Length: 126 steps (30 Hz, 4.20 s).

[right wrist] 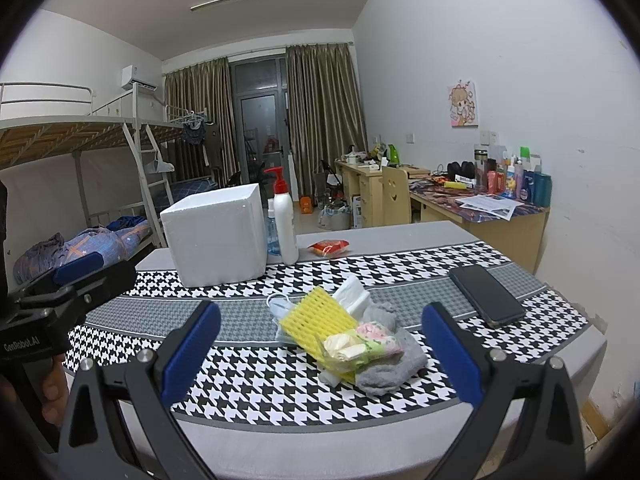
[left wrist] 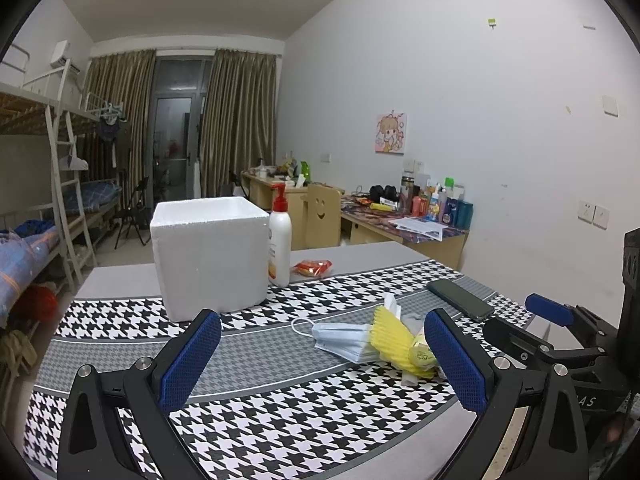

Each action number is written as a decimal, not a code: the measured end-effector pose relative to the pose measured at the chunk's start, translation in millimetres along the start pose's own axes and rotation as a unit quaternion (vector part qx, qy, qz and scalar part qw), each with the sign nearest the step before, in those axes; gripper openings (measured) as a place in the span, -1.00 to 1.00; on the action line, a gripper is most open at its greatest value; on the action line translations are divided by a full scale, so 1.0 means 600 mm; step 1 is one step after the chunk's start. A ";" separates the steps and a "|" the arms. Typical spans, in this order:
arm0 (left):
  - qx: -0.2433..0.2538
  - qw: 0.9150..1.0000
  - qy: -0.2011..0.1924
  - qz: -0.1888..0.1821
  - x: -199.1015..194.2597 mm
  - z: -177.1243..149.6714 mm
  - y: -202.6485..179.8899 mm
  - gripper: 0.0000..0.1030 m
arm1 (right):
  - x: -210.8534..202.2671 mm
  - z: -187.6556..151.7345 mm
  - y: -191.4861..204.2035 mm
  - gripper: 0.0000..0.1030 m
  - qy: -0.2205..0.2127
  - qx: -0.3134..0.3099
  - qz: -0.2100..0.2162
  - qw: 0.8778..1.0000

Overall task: Organize soft objects
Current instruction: 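Move both grippers toward the pile of soft items on the runner, then close the right gripper on the floral wet-wipe pack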

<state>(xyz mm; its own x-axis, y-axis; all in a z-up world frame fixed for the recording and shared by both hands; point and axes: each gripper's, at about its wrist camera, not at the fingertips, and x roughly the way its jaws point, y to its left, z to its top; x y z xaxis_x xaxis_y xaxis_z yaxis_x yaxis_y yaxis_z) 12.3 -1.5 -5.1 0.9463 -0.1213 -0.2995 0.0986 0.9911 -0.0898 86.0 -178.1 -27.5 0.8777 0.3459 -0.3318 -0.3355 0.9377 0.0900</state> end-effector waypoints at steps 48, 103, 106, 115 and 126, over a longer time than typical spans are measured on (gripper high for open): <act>0.012 0.998 0.063 -0.005 0.125 0.000 -0.042 0.98 | 0.064 0.002 -0.057 0.98 0.037 0.007 -0.007 0.999; -0.008 0.986 0.164 0.007 0.236 -0.049 -0.035 0.98 | 0.194 -0.052 -0.073 0.76 0.172 -0.034 0.054 0.983; -0.008 0.986 0.164 0.005 0.239 -0.050 -0.038 0.98 | 0.195 -0.055 -0.072 0.69 0.174 -0.036 0.059 0.982; -0.004 0.985 0.170 -0.007 0.246 -0.056 -0.049 0.98 | 0.192 -0.059 -0.075 0.42 0.177 -0.040 0.064 0.981; -0.006 0.984 0.175 -0.014 0.249 -0.059 -0.055 0.98 | 0.194 -0.063 -0.083 0.30 0.186 -0.031 0.077 0.979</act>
<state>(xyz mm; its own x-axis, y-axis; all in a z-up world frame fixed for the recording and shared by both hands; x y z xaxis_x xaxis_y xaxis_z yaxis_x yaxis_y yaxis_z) 139.5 -54.4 -80.4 0.7792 -0.1624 -0.6053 0.1178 0.9866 -0.1131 191.7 -185.8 -106.2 0.6335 0.4358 -0.6394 -0.4833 0.8682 0.1130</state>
